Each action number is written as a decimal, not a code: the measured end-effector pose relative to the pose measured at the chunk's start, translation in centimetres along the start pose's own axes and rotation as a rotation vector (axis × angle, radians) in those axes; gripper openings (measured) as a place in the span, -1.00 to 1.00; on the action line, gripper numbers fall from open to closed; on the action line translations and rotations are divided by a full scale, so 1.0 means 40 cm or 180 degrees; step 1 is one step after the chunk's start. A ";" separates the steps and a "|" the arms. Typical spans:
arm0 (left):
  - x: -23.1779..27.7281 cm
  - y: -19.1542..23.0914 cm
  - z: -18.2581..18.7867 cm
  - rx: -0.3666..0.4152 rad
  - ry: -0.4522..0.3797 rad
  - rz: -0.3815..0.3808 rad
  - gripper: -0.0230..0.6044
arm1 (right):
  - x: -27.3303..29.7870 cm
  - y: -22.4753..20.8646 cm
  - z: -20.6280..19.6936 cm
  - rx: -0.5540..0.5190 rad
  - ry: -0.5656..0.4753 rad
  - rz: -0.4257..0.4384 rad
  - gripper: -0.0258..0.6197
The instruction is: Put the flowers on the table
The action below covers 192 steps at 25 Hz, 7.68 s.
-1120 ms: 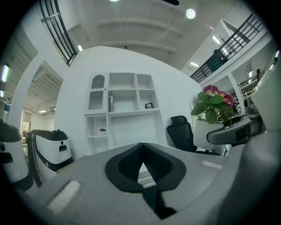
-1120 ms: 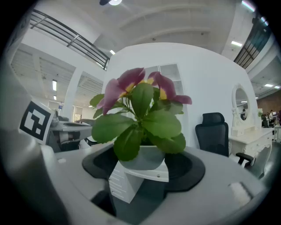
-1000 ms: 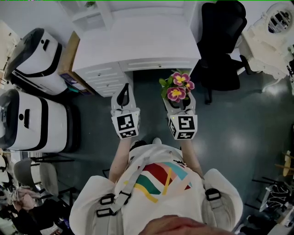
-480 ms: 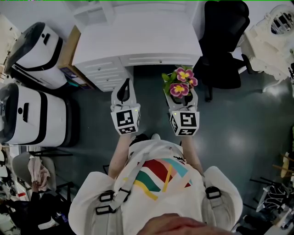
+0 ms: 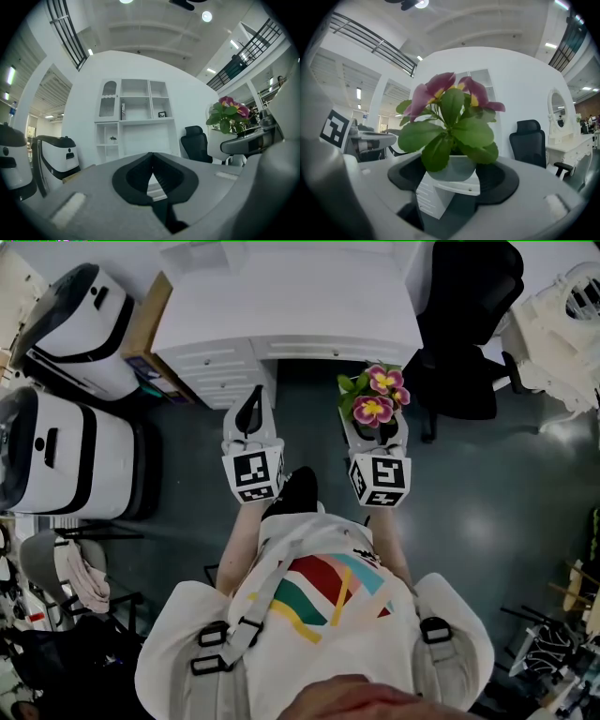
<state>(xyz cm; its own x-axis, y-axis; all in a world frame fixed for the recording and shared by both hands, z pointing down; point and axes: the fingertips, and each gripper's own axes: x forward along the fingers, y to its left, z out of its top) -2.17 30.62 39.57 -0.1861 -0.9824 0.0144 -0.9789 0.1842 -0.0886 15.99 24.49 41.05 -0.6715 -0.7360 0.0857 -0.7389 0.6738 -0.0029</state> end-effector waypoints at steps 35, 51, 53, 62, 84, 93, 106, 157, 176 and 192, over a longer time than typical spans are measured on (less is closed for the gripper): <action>0.901 0.274 0.027 -0.0257 -0.0199 -0.0280 -0.92 | 0.892 -0.201 0.087 -0.0116 0.0104 -0.0031 0.08; 1.230 0.389 -0.004 -0.0283 -0.0171 -0.0413 -0.92 | 1.231 -0.254 0.093 -0.0012 0.0242 -0.0139 0.08; 1.253 0.387 0.005 -0.0318 -0.0207 -0.0412 -0.92 | 1.246 -0.268 0.089 0.0001 0.0257 -0.0148 0.08; 1.358 0.346 0.040 -0.0378 -0.0354 -0.0320 -0.92 | 1.325 -0.342 0.098 -0.0009 0.0183 -0.0036 0.08; 1.469 0.254 0.022 -0.0335 -0.0242 -0.0420 -0.92 | 1.392 -0.430 0.057 0.0011 0.0352 0.0074 0.08; 1.471 0.211 0.002 -0.0221 -0.0188 -0.0585 -0.92 | 1.421 -0.594 -0.020 -0.0197 0.0546 -0.0194 0.08; 1.509 0.168 -0.045 -0.0038 0.0001 -0.0744 -0.92 | 1.415 -0.934 -0.274 -0.0061 0.1170 -0.0867 0.08; 1.502 0.117 -0.063 0.0274 0.0108 -0.0820 -0.92 | 1.347 -1.073 -0.436 0.0291 0.1530 -0.1063 0.13; 1.439 0.104 -0.004 0.0118 -0.0156 -0.0913 -0.92 | 1.256 -0.900 -0.161 0.0204 0.0886 -0.0993 0.17; 1.404 0.193 0.026 -0.0045 -0.0271 -0.0638 -0.92 | 1.269 -0.512 0.201 0.0092 -0.0335 -0.0435 -0.50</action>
<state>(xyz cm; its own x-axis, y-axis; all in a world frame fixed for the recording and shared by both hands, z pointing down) -20.09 -23.16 38.65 0.0195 -0.9983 -0.0540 -0.9968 -0.0153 -0.0783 -3.41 -27.22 37.43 -0.5656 -0.8245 -0.0174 -0.8240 0.5659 -0.0272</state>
